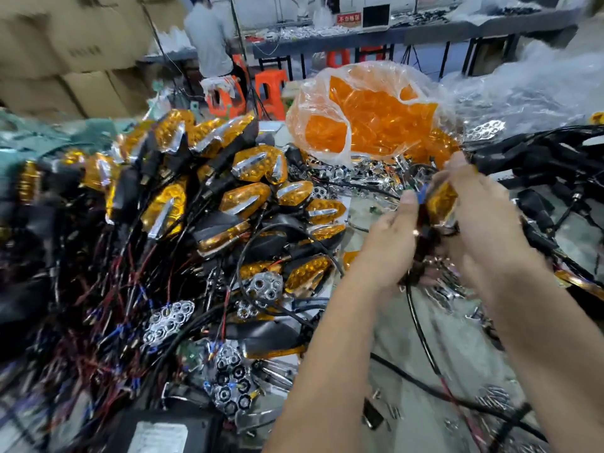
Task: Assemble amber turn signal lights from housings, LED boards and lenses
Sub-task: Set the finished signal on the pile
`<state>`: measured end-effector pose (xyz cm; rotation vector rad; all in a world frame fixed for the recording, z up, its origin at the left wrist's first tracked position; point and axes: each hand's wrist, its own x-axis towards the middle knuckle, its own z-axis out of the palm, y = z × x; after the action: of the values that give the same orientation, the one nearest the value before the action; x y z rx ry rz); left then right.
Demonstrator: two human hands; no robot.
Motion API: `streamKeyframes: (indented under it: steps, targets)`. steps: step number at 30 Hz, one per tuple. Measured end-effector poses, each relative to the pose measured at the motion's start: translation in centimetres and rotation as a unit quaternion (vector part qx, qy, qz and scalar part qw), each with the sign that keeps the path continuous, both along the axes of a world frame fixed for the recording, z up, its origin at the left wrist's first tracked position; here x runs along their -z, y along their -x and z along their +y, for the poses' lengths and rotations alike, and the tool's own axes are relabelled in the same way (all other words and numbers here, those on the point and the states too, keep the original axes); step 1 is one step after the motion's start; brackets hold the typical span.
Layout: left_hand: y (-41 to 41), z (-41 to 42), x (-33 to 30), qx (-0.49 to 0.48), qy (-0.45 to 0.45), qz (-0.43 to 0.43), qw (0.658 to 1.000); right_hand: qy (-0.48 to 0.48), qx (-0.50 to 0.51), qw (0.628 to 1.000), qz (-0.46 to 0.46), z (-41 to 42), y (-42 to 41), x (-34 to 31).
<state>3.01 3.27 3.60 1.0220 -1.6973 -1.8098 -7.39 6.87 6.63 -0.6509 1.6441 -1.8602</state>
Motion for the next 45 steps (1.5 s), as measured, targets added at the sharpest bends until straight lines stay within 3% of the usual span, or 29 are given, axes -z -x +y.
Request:
streamKeyframes:
  steps: [5,8,13,15,17,20,23,25,29,31,35,39,45]
  targets:
    - [-8.4,-2.6,-5.7,-0.072,0.111,-0.028,0.991,0.034,-0.088,0.994,-0.057,-4.8,-4.5,-3.6]
    - [-15.0,-4.1,-8.5,-0.113,0.198,-0.085,0.97,0.046,-0.139,0.989,0.015,-9.0,-9.7,-5.7]
    - [-25.7,-7.4,-8.5,-0.294,0.309,-0.138,0.894,0.078,-0.143,0.973,0.161,-15.8,-17.3,-8.7]
    - [-28.7,-8.7,-7.7,-0.376,0.345,-0.17,0.843,0.108,-0.154,0.954,0.234,-18.0,-20.5,-10.0]
    - [-30.0,-10.0,-6.7,-0.452,0.364,-0.197,0.79,0.139,-0.171,0.917,0.333,-20.0,-23.3,-11.1]
    - [-30.0,-12.0,-5.2,-0.54,0.358,-0.207,0.733,0.137,-0.208,0.831,0.498,-22.9,-25.7,-12.2]
    - [-29.9,-13.5,-4.0,-0.548,0.323,-0.263,0.726,0.004,-0.197,0.678,0.709,-25.4,-26.6,-11.8]
    - [-29.9,-14.3,-3.5,-0.524,0.319,-0.305,0.729,-0.046,-0.189,0.639,0.744,-25.8,-26.5,-11.1]
    - [-29.5,-14.5,-3.3,-0.532,0.312,-0.292,0.731,0.041,-0.096,0.721,0.685,-25.5,-25.9,-9.7]
    - [-29.1,-14.3,-3.6,-0.546,0.314,-0.255,0.734,0.094,-0.104,0.722,0.677,-25.1,-25.6,-9.3]
    - [-28.6,-13.4,-3.8,-0.537,0.313,-0.133,0.772,0.13,-0.188,0.701,0.675,-24.5,-24.4,-9.1]
    - [-28.0,-12.8,-3.4,-0.51,0.309,0.007,0.803,0.132,-0.173,0.72,0.659,-24.1,-23.2,-8.9]
    - [-27.6,-14.2,-4.0,-0.526,0.275,-0.069,0.802,0.121,-0.154,0.764,0.615,-24.0,-21.8,-7.1]
